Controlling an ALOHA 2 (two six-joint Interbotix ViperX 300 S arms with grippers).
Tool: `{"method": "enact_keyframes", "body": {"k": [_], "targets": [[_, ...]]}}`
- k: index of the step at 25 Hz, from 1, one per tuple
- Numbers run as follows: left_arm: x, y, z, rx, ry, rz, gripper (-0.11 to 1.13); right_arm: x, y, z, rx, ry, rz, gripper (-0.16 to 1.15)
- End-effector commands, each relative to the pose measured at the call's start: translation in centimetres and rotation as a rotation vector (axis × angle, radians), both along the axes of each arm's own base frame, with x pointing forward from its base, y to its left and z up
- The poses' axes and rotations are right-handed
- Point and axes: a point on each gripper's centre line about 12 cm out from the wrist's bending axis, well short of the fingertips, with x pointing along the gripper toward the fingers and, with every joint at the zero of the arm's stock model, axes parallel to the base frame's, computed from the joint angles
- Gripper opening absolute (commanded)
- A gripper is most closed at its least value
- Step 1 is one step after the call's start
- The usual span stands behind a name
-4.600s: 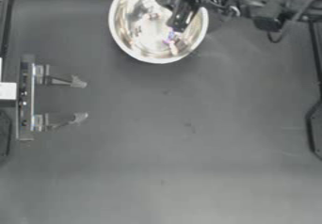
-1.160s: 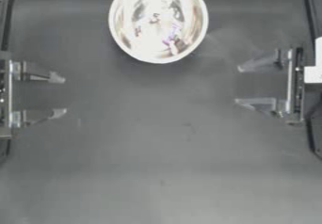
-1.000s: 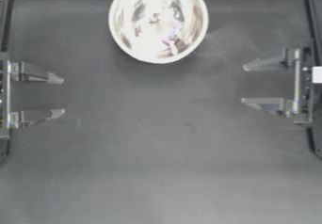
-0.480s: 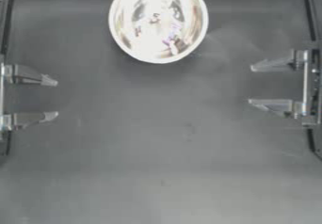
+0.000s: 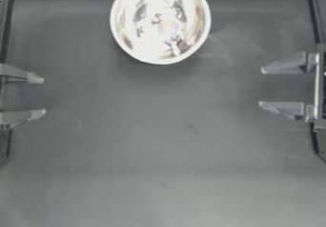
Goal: Put candies in bowl
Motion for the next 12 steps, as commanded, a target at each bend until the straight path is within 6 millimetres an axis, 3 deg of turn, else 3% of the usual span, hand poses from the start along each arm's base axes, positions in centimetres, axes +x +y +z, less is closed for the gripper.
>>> {"method": "enact_keyframes", "body": {"k": [1,12], "targets": [[-0.2,0.0,0.4,-0.001,-0.018,0.001,0.96,0.0,-0.1,0.6,-0.001,-0.023,-0.005,0.99],[-0.7,-0.2,0.7,0.003,-0.052,0.001,0.96,-1.8,0.2,1.2,0.008,-0.101,-0.017,0.99]]}}
